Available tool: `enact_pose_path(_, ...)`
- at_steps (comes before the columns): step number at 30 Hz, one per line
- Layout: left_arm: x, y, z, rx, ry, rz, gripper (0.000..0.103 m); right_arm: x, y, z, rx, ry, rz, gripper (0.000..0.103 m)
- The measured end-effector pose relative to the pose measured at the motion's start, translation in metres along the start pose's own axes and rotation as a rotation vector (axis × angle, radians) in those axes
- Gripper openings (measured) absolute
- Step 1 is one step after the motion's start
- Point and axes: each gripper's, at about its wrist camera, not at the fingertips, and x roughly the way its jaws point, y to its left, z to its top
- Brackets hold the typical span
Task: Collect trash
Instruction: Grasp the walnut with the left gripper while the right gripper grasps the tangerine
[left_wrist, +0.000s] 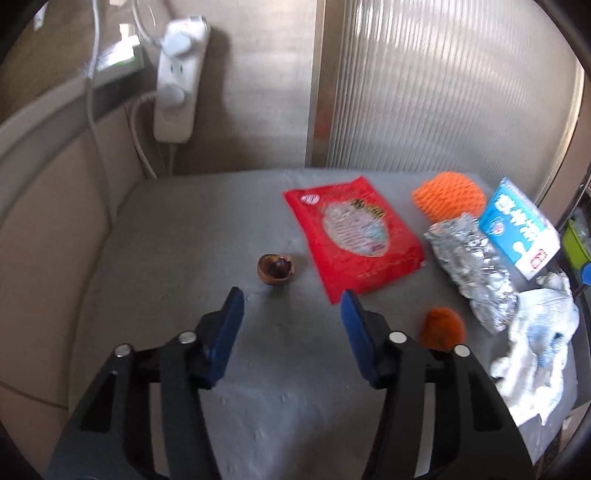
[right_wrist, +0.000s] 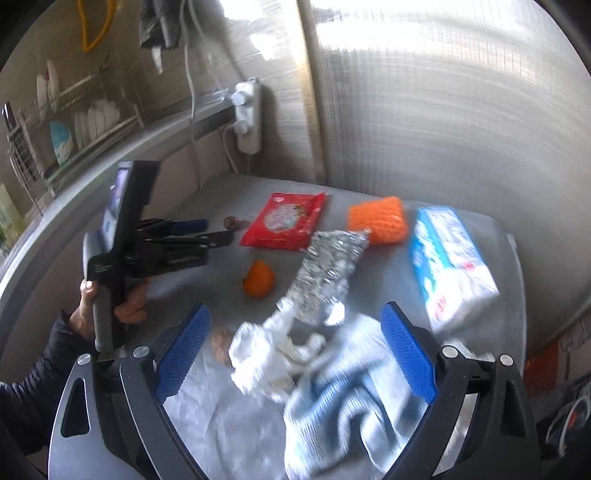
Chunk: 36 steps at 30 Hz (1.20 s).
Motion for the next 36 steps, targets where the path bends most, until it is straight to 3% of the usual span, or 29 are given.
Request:
enact_pose_path(5,0.017,0.004,0.007,-0.017,0.035,-0.039,0.042,0.021,0.012,0.012,-0.03,0.018,0.028,0.093)
enact_pose_path(19,0.035,0.01,0.022,-0.02,0.041,0.01,0.042,0.05,0.017,0.023,-0.06,0.06,0.046,0.093)
enact_pose_path(23,0.036,0.01,0.024,-0.023,0.038,0.031,0.024,0.056,0.023,0.024,-0.079,0.072,0.036,0.093)
enact_pose_path(24,0.036,0.011,0.024,-0.03,0.037,0.027,0.024,0.057,0.025,0.024,-0.085,0.074,0.034,0.093)
enact_pose_path(31,0.024,0.018,0.02,-0.078,0.014,0.0,0.024,0.066,0.048,0.03,-0.194,0.09,-0.01,0.093)
enact_pose_path(36,-0.01,0.025,0.008,-0.105,-0.029,0.052,0.024,0.083,0.056,0.037,-0.225,0.133,-0.009,0.085)
